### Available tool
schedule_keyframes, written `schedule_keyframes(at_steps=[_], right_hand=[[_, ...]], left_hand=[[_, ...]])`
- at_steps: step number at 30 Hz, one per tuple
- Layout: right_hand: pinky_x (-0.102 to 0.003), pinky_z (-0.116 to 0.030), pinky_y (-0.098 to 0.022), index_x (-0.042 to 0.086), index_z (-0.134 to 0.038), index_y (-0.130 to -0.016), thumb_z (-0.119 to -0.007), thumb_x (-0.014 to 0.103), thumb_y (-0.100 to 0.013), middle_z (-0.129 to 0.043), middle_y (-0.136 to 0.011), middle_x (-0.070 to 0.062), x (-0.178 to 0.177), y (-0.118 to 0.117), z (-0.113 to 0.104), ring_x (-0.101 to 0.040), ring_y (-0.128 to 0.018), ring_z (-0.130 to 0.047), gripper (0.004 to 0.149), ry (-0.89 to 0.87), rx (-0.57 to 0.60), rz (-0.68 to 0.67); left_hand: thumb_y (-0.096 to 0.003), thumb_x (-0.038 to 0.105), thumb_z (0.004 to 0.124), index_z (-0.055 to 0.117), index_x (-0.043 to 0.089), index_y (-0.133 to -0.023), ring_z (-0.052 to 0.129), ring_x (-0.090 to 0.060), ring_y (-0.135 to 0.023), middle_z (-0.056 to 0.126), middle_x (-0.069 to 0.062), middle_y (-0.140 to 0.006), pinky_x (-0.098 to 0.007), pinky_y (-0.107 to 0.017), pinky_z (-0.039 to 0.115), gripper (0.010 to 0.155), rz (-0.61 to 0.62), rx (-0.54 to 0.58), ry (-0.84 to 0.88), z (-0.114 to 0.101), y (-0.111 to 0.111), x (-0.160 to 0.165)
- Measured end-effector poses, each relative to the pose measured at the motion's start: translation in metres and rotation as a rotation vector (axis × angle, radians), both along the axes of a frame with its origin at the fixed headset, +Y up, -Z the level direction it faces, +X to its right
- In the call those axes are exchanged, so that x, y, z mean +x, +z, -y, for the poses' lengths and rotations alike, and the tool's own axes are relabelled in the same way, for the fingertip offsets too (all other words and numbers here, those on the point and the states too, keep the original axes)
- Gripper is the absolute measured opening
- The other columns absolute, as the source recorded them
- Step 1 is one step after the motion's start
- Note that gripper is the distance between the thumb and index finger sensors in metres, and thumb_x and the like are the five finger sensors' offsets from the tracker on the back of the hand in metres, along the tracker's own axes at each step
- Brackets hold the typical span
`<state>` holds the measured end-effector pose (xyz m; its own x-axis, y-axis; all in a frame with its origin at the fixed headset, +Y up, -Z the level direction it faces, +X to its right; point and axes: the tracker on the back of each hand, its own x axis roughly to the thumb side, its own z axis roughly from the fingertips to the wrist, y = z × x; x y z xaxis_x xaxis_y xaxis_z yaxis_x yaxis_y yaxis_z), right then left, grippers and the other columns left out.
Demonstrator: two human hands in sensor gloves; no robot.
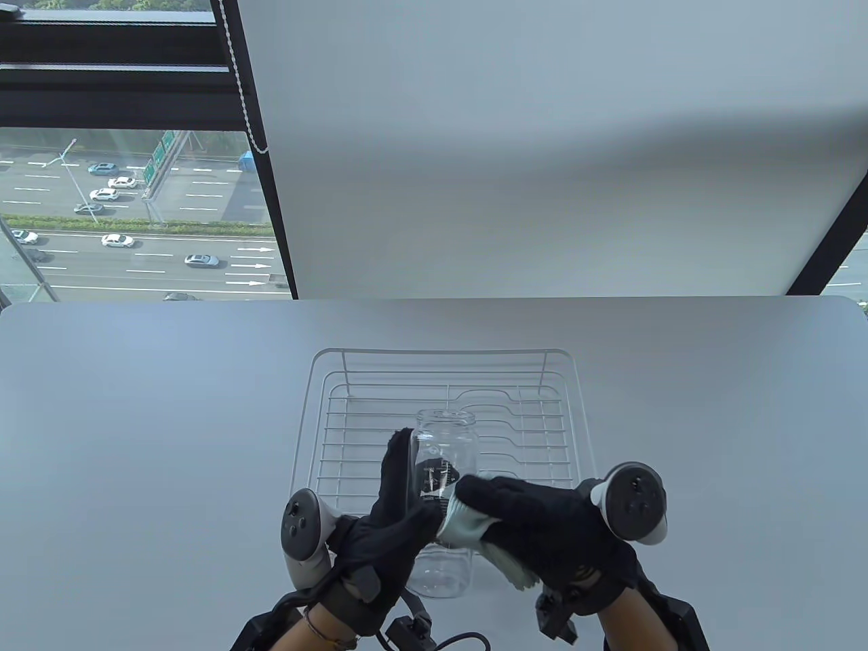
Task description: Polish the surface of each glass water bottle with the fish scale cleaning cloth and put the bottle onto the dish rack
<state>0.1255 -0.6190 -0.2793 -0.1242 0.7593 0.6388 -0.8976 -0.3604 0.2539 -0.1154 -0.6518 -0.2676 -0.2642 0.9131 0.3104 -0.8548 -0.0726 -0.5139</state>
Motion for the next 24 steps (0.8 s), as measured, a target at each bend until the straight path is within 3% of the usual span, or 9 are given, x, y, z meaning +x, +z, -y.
schedule_keyframes(at_steps=[2, 6, 9, 13, 14, 17, 19, 22, 24], right_hand=[[-0.046, -0.082, -0.046, 0.055, -0.055, -0.101, -0.076, 0.044, -0.055, -0.086, -0.074, -0.011, -0.003, 0.0, -0.001, -0.019, -0.05, -0.095, 0.052, 0.03, 0.003, -0.065], [-0.049, -0.081, -0.045, 0.054, -0.06, -0.098, -0.082, 0.04, -0.054, -0.085, -0.07, -0.015, -0.015, -0.001, -0.001, -0.022, -0.048, -0.096, 0.051, 0.238, -0.115, -0.456], [-0.05, -0.082, -0.044, 0.053, -0.065, -0.098, -0.083, 0.039, -0.053, -0.087, -0.068, -0.016, -0.013, -0.006, 0.002, -0.023, -0.046, -0.097, 0.05, 0.185, -0.112, -0.463], [-0.048, -0.081, -0.049, 0.054, -0.056, -0.101, -0.078, 0.041, -0.055, -0.086, -0.076, -0.012, -0.002, -0.004, 0.003, -0.022, -0.054, -0.096, 0.052, -0.002, -0.031, -0.071], [-0.047, -0.083, -0.046, 0.055, -0.058, -0.1, -0.078, 0.042, -0.054, -0.087, -0.073, -0.011, -0.004, -0.002, 0.002, -0.02, -0.05, -0.097, 0.052, -0.009, -0.004, -0.05], [-0.048, -0.083, -0.041, 0.052, -0.064, -0.097, -0.084, 0.039, -0.052, -0.087, -0.066, -0.015, -0.016, -0.003, 0.002, -0.021, -0.043, -0.096, 0.051, 0.168, -0.087, -0.399], [-0.049, -0.082, -0.043, 0.052, -0.064, -0.097, -0.084, 0.038, -0.053, -0.086, -0.067, -0.016, -0.02, -0.003, 0.004, -0.023, -0.045, -0.096, 0.05, 0.235, -0.17, -0.53], [-0.049, -0.082, -0.042, 0.051, -0.066, -0.098, -0.084, 0.038, -0.053, -0.088, -0.066, -0.017, -0.015, -0.006, 0.001, -0.023, -0.044, -0.097, 0.05, 0.169, -0.111, -0.435], [-0.05, -0.08, -0.046, 0.052, -0.06, -0.1, -0.081, 0.039, -0.055, -0.086, -0.072, -0.015, -0.005, -0.002, -0.001, -0.023, -0.049, -0.095, 0.052, 0.049, -0.04, -0.178]], left_hand=[[-0.0549, 0.066, 0.073, 0.009, 0.028, -0.111, 0.085, -0.052, -0.074, 0.041, -0.024, -0.109, -0.061, -0.051, 0.081, 0.093, -0.006, -0.008, 0.022, 0.0, 0.001, 0.001], [-0.0549, 0.066, 0.073, 0.009, 0.028, -0.111, 0.085, -0.051, -0.074, 0.041, -0.024, -0.109, -0.061, -0.051, 0.081, 0.093, -0.032, 0.002, 0.047, -0.002, -0.002, -0.006], [-0.0549, 0.066, 0.073, 0.009, 0.029, -0.111, 0.084, -0.051, -0.075, 0.04, -0.024, -0.109, -0.061, -0.051, 0.081, 0.093, -0.017, -0.006, 0.03, 0.0, -0.001, -0.006], [-0.0547, 0.066, 0.073, 0.01, 0.029, -0.112, 0.085, -0.052, -0.074, 0.041, -0.024, -0.109, -0.061, -0.051, 0.081, 0.093, -0.002, -0.005, 0.004, 0.001, -0.002, -0.003], [-0.0547, 0.066, 0.073, 0.01, 0.029, -0.111, 0.085, -0.052, -0.074, 0.041, -0.024, -0.109, -0.061, -0.051, 0.081, 0.093, 0.001, -0.009, 0.011, 0.001, -0.003, -0.002], [-0.0545, 0.066, 0.074, 0.011, 0.028, -0.112, 0.086, -0.051, -0.073, 0.042, -0.024, -0.109, -0.061, -0.05, 0.081, 0.093, -0.013, -0.029, 0.054, 0.002, -0.005, -0.007], [-0.0544, 0.066, 0.074, 0.013, 0.028, -0.113, 0.086, -0.052, -0.072, 0.045, -0.024, -0.109, -0.061, -0.05, 0.081, 0.093, -0.02, -0.018, 0.029, 0.0, -0.005, -0.009], [-0.0543, 0.066, 0.074, 0.012, 0.029, -0.112, 0.086, -0.051, -0.073, 0.043, -0.024, -0.109, -0.061, -0.05, 0.081, 0.093, -0.027, -0.017, 0.034, 0.0, -0.002, -0.008], [-0.0546, 0.066, 0.074, 0.011, 0.029, -0.112, 0.086, -0.051, -0.073, 0.042, -0.024, -0.109, -0.06, -0.051, 0.082, 0.093, -0.009, -0.009, 0.012, 0.001, -0.003, -0.006]])
